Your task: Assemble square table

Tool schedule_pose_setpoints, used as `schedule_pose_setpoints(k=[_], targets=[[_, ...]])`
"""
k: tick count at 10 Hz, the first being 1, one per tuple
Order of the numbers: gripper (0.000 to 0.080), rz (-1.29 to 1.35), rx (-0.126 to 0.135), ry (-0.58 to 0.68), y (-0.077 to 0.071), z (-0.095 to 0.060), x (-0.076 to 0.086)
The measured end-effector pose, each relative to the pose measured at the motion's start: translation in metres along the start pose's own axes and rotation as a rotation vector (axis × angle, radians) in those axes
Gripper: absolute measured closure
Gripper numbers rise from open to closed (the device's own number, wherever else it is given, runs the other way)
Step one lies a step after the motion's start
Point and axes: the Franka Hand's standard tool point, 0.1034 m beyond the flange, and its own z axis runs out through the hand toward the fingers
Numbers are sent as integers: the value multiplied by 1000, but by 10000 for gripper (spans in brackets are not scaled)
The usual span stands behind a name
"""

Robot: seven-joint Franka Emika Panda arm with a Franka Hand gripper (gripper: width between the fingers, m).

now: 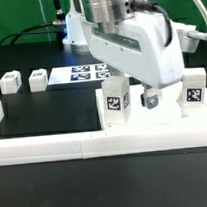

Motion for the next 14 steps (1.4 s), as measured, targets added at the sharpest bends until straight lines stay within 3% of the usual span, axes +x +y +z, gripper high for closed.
schedule_pose_setpoints(k=[1, 3, 4, 5, 7, 11, 12, 14], targets=[[151, -152, -11, 16, 3, -3, 9], [151, -372, -28, 55, 0, -6, 13], [266, -354, -28, 54, 1, -5, 13], [266, -336, -28, 54, 1, -5, 13], [509, -286, -31, 54, 3, -4, 15], [509, 104, -18, 57, 4, -4, 16], [509, 260, -7, 49, 5, -4, 17], [509, 668, 44, -21, 6, -4, 17]])
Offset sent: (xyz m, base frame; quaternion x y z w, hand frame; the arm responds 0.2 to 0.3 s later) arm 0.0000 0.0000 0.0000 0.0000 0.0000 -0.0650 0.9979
